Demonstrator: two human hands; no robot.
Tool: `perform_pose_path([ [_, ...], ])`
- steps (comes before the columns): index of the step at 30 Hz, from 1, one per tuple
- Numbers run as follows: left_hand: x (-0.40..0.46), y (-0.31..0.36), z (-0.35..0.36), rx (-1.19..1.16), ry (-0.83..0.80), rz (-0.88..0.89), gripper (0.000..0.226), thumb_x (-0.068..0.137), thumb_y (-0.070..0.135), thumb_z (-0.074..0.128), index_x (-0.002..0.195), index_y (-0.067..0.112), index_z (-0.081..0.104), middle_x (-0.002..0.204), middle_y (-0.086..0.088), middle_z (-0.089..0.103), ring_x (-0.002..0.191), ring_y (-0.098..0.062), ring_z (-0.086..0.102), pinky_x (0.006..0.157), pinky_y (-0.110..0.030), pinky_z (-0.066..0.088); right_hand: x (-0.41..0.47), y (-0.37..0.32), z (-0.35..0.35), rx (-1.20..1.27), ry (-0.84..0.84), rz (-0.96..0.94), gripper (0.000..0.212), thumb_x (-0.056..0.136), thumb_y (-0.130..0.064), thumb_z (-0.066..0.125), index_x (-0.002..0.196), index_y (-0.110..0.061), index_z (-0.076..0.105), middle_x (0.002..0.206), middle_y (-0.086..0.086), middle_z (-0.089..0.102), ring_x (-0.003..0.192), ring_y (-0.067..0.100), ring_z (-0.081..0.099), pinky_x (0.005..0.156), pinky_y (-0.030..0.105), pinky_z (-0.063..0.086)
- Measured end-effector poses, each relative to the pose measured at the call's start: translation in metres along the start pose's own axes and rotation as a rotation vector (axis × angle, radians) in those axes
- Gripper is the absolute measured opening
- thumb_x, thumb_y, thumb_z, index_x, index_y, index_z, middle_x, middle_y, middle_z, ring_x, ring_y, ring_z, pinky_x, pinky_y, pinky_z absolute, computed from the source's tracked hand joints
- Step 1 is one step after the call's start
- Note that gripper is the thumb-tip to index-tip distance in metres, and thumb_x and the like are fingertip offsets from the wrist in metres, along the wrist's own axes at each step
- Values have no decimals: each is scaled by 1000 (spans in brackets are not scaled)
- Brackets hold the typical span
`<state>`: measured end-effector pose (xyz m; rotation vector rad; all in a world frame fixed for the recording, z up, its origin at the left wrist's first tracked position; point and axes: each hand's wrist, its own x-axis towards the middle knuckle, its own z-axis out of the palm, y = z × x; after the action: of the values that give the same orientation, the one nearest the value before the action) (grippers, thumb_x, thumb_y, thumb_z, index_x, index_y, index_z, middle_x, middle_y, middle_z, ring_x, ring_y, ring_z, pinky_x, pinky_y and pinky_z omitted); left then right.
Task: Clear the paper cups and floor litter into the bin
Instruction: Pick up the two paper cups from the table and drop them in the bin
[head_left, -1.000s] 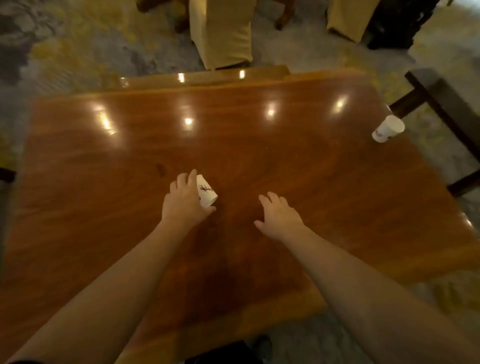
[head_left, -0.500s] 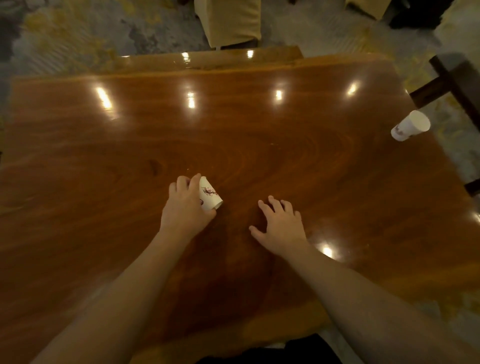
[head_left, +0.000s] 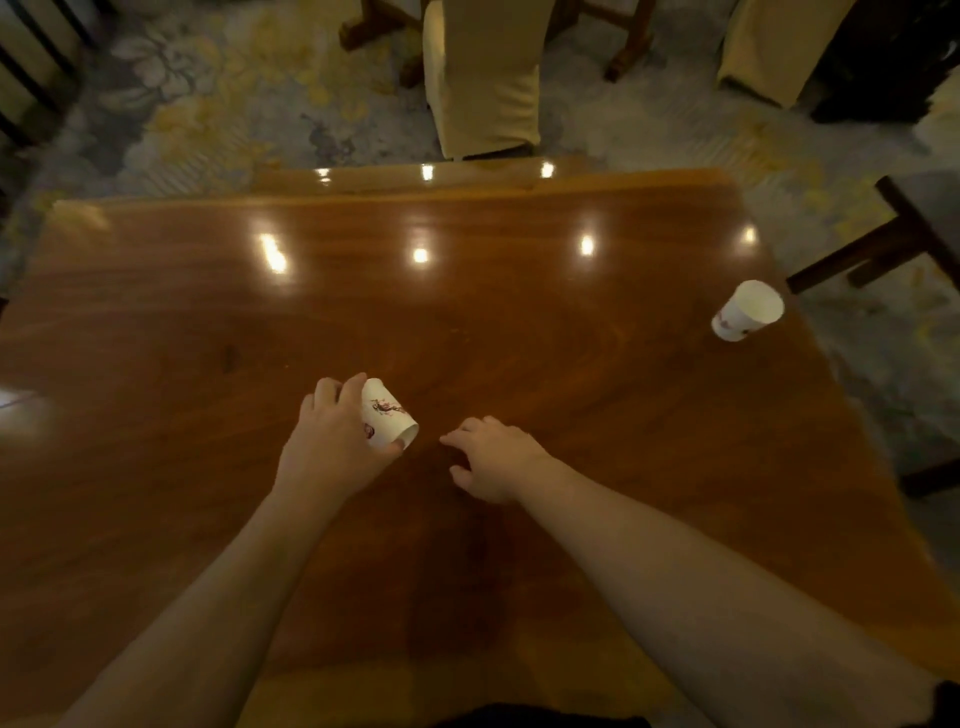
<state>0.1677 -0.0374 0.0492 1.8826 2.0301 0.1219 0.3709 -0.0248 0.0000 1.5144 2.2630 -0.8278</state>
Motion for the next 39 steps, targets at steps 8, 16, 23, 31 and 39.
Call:
perform_pose_path([
  [8,-1,131,30,41,7,70,102,70,62,73,151,25,23,141,0,38,125,-23,38,96,-45,46,-67,166,-51,-3,283,33,47,96,-42,47,141,-28,43,141,0,48,127,23,45,98,45,46],
  [16,36,234,60,96,34,170,100,72,64,69,151,24,24,141,0,40,123,-22,40,92,-41,49,-81,310,-106,-174,523,296,55,90,-45,55,139,-24,44,146,9,41,134,32,36,103,53,39],
  [23,63,280,77,134,45,222,98,73,65,68,150,24,24,140,1,41,121,-22,41,88,-39,49,-64,374,-118,-91,420,510,91,81,-58,65,152,-32,12,161,13,11,144,44,16,108,59,31],
  [31,53,274,78,128,50,230,98,73,64,69,150,21,27,138,-1,42,120,-22,41,87,-39,49,-63,374,-112,-8,483,433,52,84,-27,69,129,-20,42,128,12,44,116,33,45,81,44,50],
  [39,4,232,54,111,119,190,97,70,64,70,148,24,29,134,2,44,115,-19,42,83,-37,50,-96,328,-91,23,511,350,57,79,-35,75,125,-27,41,123,6,41,112,28,43,76,41,49],
])
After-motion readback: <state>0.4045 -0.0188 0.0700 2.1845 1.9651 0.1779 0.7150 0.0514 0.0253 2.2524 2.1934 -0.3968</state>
